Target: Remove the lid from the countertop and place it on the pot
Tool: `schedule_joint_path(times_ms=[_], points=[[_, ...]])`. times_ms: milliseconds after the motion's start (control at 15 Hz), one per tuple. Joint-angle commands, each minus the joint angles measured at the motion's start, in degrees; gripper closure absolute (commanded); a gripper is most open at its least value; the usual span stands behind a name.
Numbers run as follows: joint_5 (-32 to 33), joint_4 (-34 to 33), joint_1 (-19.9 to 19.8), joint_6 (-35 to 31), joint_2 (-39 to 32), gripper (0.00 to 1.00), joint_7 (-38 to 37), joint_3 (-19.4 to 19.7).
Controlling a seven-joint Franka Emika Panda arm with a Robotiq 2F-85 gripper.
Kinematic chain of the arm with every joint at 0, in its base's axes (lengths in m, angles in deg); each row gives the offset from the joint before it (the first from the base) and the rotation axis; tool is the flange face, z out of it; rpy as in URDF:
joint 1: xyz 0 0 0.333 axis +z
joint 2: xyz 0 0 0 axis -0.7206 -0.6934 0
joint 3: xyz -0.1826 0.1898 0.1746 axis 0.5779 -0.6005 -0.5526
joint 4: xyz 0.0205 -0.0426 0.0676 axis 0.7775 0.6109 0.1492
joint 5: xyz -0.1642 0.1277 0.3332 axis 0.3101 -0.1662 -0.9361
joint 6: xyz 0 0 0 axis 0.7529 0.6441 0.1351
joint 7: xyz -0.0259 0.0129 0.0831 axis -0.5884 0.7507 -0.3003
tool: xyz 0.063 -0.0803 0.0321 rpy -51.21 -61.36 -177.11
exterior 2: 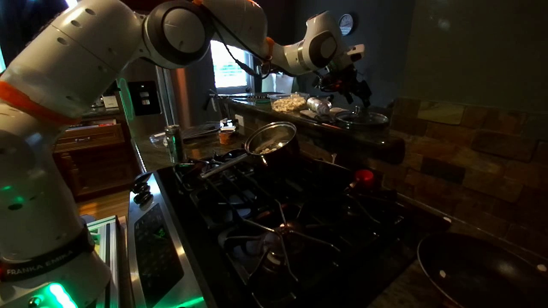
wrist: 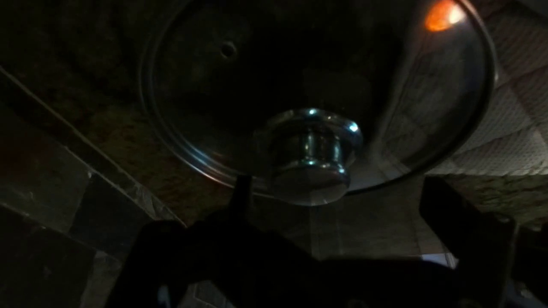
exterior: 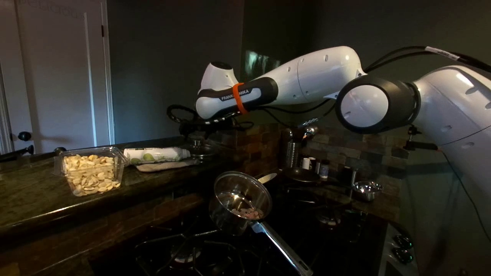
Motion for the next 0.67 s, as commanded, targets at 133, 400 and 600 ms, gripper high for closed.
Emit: schedule_joint_path(times_ms=[133, 400, 600], points=[[0.77, -5.58, 1.89, -0.04, -5.36, 0.30, -3.90, 3.58], [1.86, -6.58, 2.89, 4.07, -3.79, 0.63, -7.93, 6.80], [3.05, -8.30, 3.81, 7.56, -3.61, 0.84, -10.08, 9.00]])
